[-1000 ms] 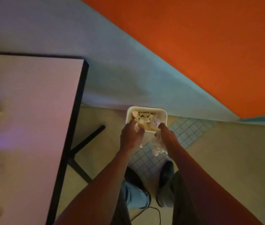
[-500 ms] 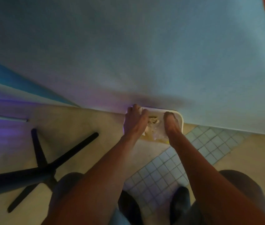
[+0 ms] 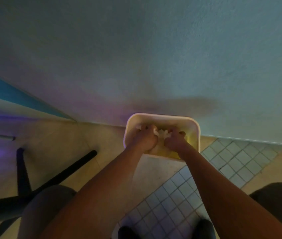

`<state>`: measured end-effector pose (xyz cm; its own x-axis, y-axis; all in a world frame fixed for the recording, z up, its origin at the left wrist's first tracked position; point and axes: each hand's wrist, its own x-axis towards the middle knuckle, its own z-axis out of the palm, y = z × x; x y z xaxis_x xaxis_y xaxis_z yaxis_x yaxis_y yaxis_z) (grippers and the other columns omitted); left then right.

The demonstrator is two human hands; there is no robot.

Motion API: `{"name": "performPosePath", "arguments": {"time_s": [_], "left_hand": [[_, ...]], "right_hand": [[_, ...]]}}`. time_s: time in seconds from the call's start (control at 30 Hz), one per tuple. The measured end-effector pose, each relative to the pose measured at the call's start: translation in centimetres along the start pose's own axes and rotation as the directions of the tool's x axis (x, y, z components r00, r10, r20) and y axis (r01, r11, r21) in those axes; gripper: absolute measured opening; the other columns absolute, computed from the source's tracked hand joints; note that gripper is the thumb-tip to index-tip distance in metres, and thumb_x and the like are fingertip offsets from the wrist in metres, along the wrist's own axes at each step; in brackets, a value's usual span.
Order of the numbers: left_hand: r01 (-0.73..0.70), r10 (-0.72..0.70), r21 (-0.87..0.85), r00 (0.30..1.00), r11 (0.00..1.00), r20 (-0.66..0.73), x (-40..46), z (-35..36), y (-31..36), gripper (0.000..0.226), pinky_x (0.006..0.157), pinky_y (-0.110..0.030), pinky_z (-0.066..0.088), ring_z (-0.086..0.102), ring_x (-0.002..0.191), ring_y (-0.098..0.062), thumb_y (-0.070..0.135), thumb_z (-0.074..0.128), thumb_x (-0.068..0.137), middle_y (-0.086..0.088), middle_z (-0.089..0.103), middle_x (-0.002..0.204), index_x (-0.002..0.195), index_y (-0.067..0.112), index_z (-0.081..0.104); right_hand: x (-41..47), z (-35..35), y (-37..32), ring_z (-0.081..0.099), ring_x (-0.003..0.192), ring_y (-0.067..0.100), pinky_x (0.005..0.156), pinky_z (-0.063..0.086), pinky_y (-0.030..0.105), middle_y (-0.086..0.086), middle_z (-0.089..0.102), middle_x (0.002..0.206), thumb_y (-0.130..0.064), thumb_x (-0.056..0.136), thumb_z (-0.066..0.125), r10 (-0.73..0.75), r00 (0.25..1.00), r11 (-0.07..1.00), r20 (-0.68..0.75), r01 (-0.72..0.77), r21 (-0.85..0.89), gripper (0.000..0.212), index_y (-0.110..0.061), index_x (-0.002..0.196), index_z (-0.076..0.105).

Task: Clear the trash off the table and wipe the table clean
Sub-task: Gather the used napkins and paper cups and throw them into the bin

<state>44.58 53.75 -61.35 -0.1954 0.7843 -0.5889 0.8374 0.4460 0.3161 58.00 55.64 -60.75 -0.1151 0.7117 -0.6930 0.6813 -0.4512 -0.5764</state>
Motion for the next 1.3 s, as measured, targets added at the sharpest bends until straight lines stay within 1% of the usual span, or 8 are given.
{"name": "performPosePath", "arguments": {"time_s": [0.13, 0.3, 0.5, 0.63, 0.73, 0.83, 1.03, 1.3], "left_hand": [[0.089, -0.085, -0.038, 0.99, 0.995, 0.109, 0.2, 0.4, -0.5, 0.049, 0.078, -0.033, 0.048, 0.065, 0.106, -0.028, 0.044, 0.028, 0.104, -0.015, 0.056, 0.137, 0.146, 0.023, 0.041], [0.056, -0.057, 0.006, 0.989, 0.998, 0.135, 2.8, 2.6, -2.5, 0.065, 0.118, -0.046, 0.029, 0.04, 0.141, -0.029, 0.06, 0.016, 0.1, -0.006, 0.031, 0.162, 0.157, 0.031, 0.027], [-0.072, 0.085, -0.116, 0.989, 0.991, 0.118, 0.0, -0.1, -1.0, 0.02, 0.091, -0.028, 0.035, 0.053, 0.099, -0.011, 0.026, 0.045, 0.104, 0.013, 0.054, 0.099, 0.117, 0.027, 0.06], [-0.202, 0.21, -0.068, 0.967, 0.977, 0.148, -1.2, -2.2, -0.6, 0.015, 0.087, -0.033, 0.045, 0.052, 0.091, -0.017, 0.029, 0.046, 0.103, -0.001, 0.053, 0.099, 0.11, 0.022, 0.058], [-0.168, 0.147, 0.142, 0.978, 0.976, 0.148, -2.3, -4.4, 0.2, 0.046, 0.113, -0.043, 0.039, 0.053, 0.125, -0.029, 0.031, 0.057, 0.097, -0.013, 0.054, 0.135, 0.14, 0.015, 0.054], [-0.074, 0.06, 0.151, 0.994, 0.986, 0.092, -5.7, -6.9, 2.5, 0.062, 0.117, -0.038, 0.034, 0.038, 0.144, -0.026, 0.032, 0.056, 0.096, -0.003, 0.033, 0.161, 0.154, 0.028, 0.036], [-0.011, -0.011, 0.161, 0.991, 0.987, 0.135, -14.5, -10.3, 4.2, 0.066, 0.111, -0.045, 0.037, 0.03, 0.146, -0.031, 0.037, 0.05, 0.096, 0.005, 0.017, 0.166, 0.157, 0.039, 0.023], [-0.054, 0.04, 0.128, 0.993, 0.99, 0.107, -28.8, -17.5, 8.2, 0.055, 0.103, -0.047, 0.044, 0.04, 0.134, -0.033, 0.033, 0.052, 0.094, -0.002, 0.034, 0.155, 0.148, 0.029, 0.039]], "right_hand": [[0.2, -0.1, 0.9, 0.046, 0.119, 0.039, 0.107, 0.039, 0.043, 0.02, 0.034, 0.135, -0.028, 0.086, 0.066, -0.025, 0.999, 0.989, 0.04, 0.031, -0.143, 0.059, -0.014, 0.137, 0.04], [1.3, 0.7, 2.1, 0.052, 0.118, 0.035, 0.098, 0.041, 0.039, 0.016, 0.055, 0.129, -0.028, 0.084, 0.068, -0.12, 0.99, 0.952, 0.076, 0.136, -0.275, 0.057, -0.021, 0.136, 0.046], [0.3, -0.5, 1.0, 0.061, 0.115, 0.029, 0.089, 0.048, 0.033, 0.009, 0.067, 0.121, -0.024, 0.071, 0.079, -0.198, 0.977, 0.906, 0.076, 0.212, -0.366, 0.058, -0.019, 0.126, 0.06], [-1.0, -2.2, -0.1, 0.063, 0.113, 0.029, 0.09, 0.055, 0.04, 0.01, 0.063, 0.129, -0.039, 0.053, 0.064, -0.197, 0.976, 0.884, 0.087, 0.216, -0.414, 0.076, -0.029, 0.129, 0.061], [-2.9, -4.1, -1.1, 0.055, 0.126, 0.028, 0.101, 0.048, 0.038, 0.008, 0.059, 0.136, -0.035, 0.071, 0.064, -0.206, 0.975, 0.89, 0.087, 0.224, -0.398, 0.062, -0.028, 0.133, 0.06], [-5.2, -5.9, -2.0, 0.053, 0.129, 0.027, 0.106, 0.044, 0.036, 0.01, 0.056, 0.14, -0.024, 0.083, 0.063, -0.222, 0.974, 0.907, 0.044, 0.223, -0.357, 0.053, -0.023, 0.136, 0.057], [-12.6, -8.4, -5.3, 0.056, 0.123, 0.029, 0.1, 0.047, 0.035, 0.011, 0.057, 0.137, -0.02, 0.086, 0.062, -0.215, 0.976, 0.919, 0.022, 0.21, -0.333, 0.05, -0.023, 0.136, 0.056], [-27.7, -12.7, -10.4, 0.059, 0.117, 0.029, 0.096, 0.047, 0.035, 0.009, 0.058, 0.133, -0.026, 0.087, 0.064, -0.177, 0.977, 0.911, 0.116, 0.208, -0.355, 0.048, -0.026, 0.135, 0.056]]}}
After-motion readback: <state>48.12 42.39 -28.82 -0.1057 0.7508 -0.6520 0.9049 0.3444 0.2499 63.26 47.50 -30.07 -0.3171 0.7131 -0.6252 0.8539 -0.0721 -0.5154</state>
